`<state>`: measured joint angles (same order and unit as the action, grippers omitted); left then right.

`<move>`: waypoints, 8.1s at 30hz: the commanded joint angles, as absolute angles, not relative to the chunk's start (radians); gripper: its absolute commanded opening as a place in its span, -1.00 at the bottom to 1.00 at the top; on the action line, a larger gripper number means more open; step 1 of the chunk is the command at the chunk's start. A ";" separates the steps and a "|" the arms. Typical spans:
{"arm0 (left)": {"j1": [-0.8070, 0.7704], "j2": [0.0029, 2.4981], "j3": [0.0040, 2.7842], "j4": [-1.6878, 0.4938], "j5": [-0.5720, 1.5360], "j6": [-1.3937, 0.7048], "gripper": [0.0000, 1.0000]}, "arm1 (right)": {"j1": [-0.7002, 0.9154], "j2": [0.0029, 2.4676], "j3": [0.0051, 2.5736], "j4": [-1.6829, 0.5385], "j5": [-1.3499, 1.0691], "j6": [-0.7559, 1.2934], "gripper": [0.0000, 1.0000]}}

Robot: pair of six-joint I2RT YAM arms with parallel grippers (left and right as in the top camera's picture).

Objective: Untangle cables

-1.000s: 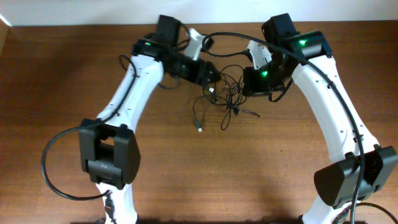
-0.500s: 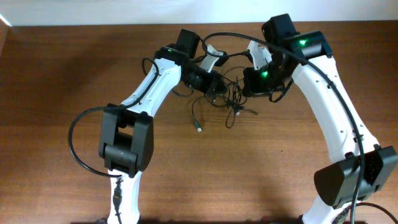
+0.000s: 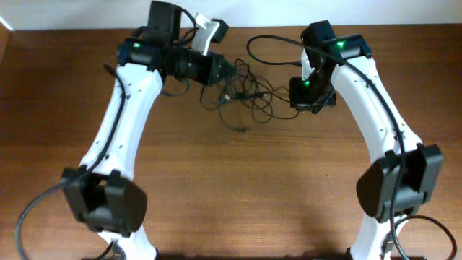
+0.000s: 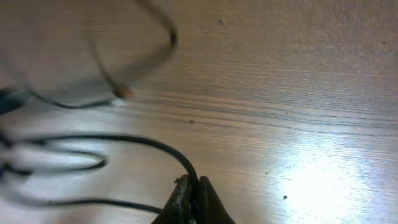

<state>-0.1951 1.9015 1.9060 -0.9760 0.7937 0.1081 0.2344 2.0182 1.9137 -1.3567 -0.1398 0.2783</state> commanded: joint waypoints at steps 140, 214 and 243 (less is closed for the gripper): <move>-0.309 1.986 1.717 -0.821 0.344 -0.171 -0.27 | 0.037 1.953 2.075 -1.491 -0.160 0.140 0.61; -0.214 2.099 2.071 -1.063 1.037 -0.153 -1.00 | 0.262 1.969 2.048 -1.159 -0.617 0.113 0.25; -0.213 2.099 2.071 -1.063 1.189 -0.210 -1.00 | 0.314 2.067 2.046 -1.005 -0.549 0.219 -0.70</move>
